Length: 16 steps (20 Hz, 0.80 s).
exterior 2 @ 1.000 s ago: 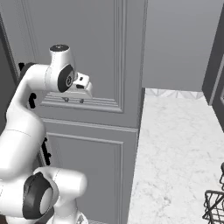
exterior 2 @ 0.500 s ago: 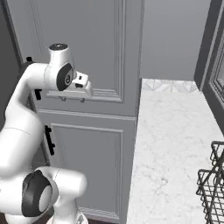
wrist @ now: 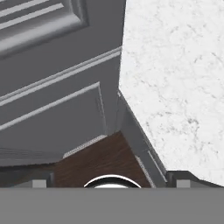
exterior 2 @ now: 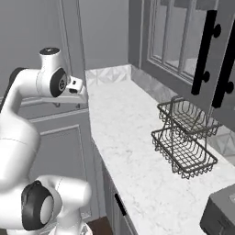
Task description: Navigate to the sink.
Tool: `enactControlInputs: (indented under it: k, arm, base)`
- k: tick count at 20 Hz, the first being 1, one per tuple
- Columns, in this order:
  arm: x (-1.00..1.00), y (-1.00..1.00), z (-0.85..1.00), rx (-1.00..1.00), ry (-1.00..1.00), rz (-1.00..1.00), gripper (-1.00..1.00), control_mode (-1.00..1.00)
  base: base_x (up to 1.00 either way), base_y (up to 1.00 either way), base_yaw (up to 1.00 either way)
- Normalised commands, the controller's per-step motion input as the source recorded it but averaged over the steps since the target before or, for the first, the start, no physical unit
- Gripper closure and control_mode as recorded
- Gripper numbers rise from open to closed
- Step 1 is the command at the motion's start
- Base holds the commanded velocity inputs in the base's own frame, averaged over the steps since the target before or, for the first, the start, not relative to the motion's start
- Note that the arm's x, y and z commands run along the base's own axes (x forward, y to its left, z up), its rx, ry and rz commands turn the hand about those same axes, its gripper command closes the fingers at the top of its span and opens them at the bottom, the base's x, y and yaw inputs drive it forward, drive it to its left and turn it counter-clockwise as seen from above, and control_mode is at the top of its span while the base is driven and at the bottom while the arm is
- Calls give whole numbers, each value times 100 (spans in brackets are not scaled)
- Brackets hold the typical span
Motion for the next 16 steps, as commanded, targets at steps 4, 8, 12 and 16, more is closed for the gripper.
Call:
enactControlInputs:
  k: [4,8,12,16]
  arm:
    - [0,0,0,0,0,0,-100,100]
    - [0,0,0,0,0,0,-100,100]
    - [0,0,0,0,0,0,-100,100]
    - [0,0,0,0,0,0,-100,100]
  base:
    - [-6,0,-99]
    - [-10,0,-97]
    - [-9,-2,-82]
    - [0,-24,-66]
